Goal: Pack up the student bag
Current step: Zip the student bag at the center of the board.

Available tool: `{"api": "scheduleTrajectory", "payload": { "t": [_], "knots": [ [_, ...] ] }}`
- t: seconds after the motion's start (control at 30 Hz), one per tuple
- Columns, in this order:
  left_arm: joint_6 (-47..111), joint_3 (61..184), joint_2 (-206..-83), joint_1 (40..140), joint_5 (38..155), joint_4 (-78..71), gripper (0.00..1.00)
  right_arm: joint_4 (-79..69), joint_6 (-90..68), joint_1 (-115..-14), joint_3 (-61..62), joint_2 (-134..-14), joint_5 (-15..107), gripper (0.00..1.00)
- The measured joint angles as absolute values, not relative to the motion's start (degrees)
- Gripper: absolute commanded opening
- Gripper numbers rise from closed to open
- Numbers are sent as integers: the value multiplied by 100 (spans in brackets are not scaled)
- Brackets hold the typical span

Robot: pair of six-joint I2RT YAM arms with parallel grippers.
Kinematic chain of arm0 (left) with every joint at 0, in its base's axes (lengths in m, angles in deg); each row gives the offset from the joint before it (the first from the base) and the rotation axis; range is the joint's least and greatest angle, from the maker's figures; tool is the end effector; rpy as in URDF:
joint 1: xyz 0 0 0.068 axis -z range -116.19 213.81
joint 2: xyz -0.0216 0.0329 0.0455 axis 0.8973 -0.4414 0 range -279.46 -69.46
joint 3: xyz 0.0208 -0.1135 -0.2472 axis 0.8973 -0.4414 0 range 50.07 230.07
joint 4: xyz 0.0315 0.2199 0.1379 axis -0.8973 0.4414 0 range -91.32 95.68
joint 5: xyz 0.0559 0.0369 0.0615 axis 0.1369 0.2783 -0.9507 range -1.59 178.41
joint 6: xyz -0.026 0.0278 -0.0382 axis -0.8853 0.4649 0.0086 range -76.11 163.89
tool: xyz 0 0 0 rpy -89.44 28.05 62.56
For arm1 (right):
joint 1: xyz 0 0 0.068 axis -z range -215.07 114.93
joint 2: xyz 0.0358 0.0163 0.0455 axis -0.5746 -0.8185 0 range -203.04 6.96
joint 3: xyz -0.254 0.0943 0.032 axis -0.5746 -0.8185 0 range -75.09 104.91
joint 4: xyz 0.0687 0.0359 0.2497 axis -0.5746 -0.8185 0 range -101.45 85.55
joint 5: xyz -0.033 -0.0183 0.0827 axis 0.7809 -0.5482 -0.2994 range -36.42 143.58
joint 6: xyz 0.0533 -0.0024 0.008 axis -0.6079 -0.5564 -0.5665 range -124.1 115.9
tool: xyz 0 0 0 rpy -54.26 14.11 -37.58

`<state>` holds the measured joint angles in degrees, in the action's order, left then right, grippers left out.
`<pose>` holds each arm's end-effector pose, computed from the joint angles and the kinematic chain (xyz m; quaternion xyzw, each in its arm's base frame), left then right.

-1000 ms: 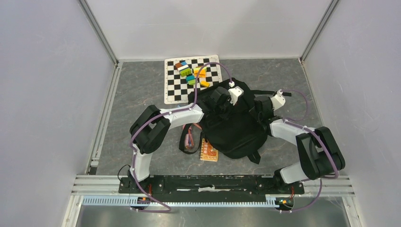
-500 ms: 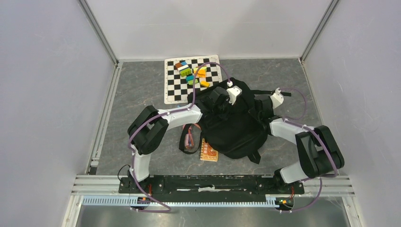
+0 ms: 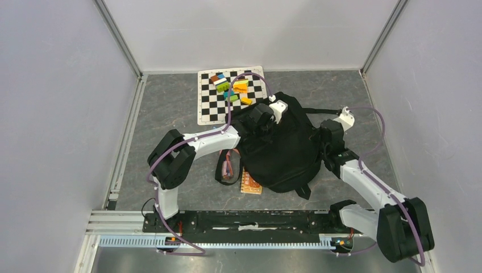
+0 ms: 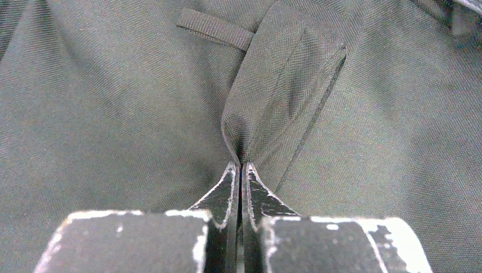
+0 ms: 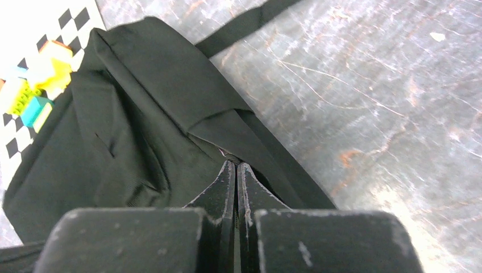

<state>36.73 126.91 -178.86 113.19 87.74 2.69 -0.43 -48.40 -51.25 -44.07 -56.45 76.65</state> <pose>0.2833 -0.3295 0.2159 0.3193 0.8342 -0.2083 0.3984 0.2292 0.0521 0.2182 0.3038 0.7914 0.1044 0.5201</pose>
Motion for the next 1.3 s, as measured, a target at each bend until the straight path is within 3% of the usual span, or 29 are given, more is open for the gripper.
{"api": "scheduleTrajectory", "payload": {
  "t": [0.57,1.13,1.2,1.3],
  "knots": [
    [3192,12844,-17849,11330,8433,665,2,-1906,-4193,-5069,-4833,-3536,7020,0],
    [1868,13644,-18382,11232,7880,1253,2,-3145,-4365,-5042,-5027,-2238,5621,0],
    [1831,13738,-18417,11232,7821,1327,12,-3276,-4429,-5042,-5038,-2087,5464,0],
    [1813,13832,-18417,11230,7767,1410,63,-3427,-4501,-5042,-5038,-1869,5256,0]
  ]
}}
